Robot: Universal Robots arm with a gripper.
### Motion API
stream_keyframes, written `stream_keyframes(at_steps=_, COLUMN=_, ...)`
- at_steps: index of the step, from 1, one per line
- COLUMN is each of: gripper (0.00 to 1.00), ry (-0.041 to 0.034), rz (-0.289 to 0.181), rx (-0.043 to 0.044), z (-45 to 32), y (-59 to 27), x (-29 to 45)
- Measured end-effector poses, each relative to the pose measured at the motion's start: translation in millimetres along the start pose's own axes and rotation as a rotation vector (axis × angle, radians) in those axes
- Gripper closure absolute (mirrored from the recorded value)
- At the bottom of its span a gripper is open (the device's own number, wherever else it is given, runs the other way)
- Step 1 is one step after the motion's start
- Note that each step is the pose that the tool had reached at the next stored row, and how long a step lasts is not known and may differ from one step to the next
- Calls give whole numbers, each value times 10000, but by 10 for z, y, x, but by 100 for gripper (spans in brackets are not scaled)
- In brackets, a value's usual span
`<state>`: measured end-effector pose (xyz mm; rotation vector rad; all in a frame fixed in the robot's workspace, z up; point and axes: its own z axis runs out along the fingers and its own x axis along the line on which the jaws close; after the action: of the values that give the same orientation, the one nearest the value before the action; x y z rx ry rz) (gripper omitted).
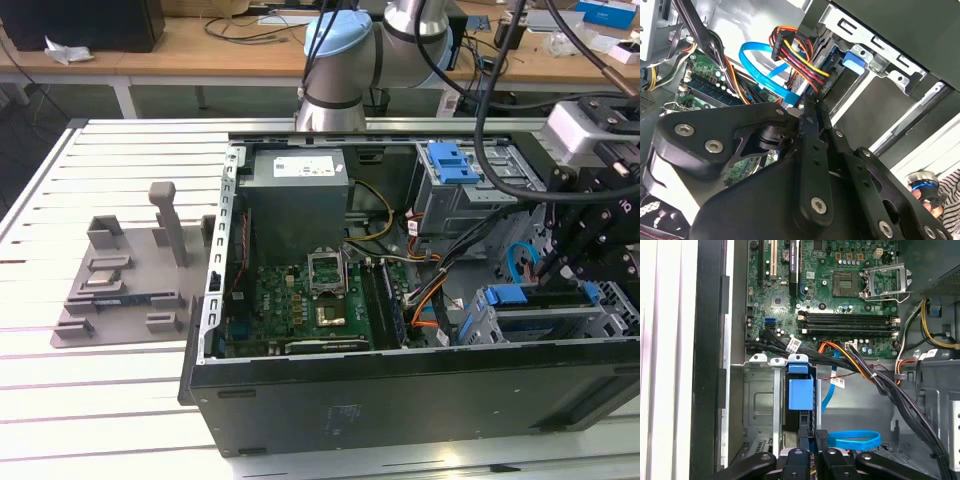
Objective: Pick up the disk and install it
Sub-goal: 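Insert the second disk wire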
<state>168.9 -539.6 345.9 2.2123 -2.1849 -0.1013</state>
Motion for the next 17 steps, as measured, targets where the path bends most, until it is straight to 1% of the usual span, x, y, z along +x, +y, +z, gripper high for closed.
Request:
stream_keyframes(at_steps=5, gripper=84, ry=5, rz=1, rx=-44, z=27, y=-14, x=1)
stream_keyframes(at_steps=10, gripper=84, ry=1, rz=0, rx=-45, z=27, y=-19, x=2)
stream_keyframes(at_steps=12, gripper=84, ry=1, rz=-1, rx=-44, z=10, y=-18, x=3)
stream_keyframes(at_steps=16, gripper=84, ry=-1, rz=-2, rx=-49, z=12, y=-17, x=30)
stream_keyframes(at_steps=17, gripper=84, ry=-18, rz=-1, rx=-58, z=21, y=-17, x=32)
